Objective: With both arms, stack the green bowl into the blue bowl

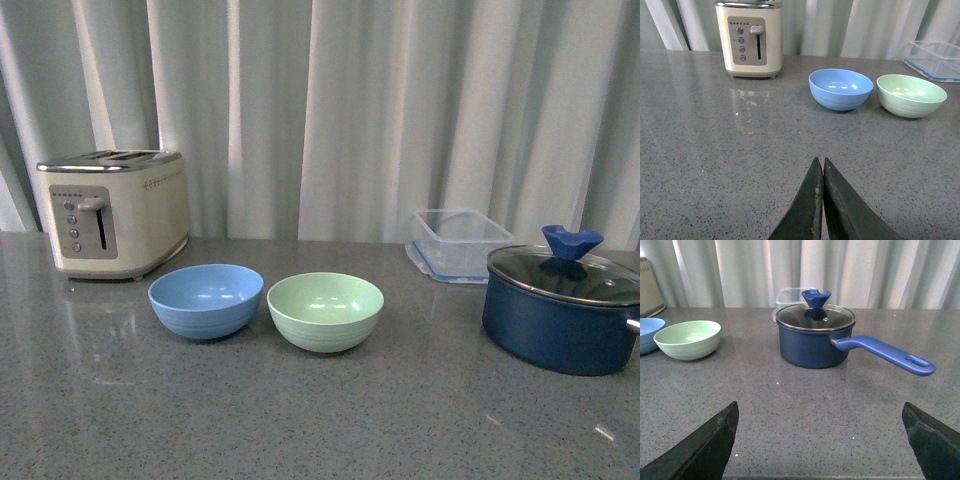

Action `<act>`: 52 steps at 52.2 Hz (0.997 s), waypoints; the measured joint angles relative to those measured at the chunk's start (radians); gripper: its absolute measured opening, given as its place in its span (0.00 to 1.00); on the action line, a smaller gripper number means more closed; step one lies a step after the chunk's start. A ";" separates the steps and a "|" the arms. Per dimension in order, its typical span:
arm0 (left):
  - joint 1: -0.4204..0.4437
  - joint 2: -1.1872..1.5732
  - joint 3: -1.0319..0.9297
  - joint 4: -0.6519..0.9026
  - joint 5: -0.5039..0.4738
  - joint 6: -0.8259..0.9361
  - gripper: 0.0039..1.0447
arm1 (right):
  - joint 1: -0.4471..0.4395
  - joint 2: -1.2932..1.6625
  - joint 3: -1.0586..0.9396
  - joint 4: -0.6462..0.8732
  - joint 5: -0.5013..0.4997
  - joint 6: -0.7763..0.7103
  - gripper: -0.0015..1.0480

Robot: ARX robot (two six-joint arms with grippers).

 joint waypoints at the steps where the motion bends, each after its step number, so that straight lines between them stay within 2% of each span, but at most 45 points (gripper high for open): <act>1: 0.000 -0.014 0.000 -0.012 0.000 0.000 0.03 | 0.000 0.000 0.000 0.000 0.000 0.000 0.90; 22: 0.000 -0.239 0.000 -0.224 0.000 0.000 0.03 | 0.000 0.000 0.000 0.000 0.000 0.000 0.90; 52: 0.000 -0.414 -0.001 -0.397 0.000 0.000 0.03 | 0.000 0.000 0.000 0.000 0.000 0.000 0.90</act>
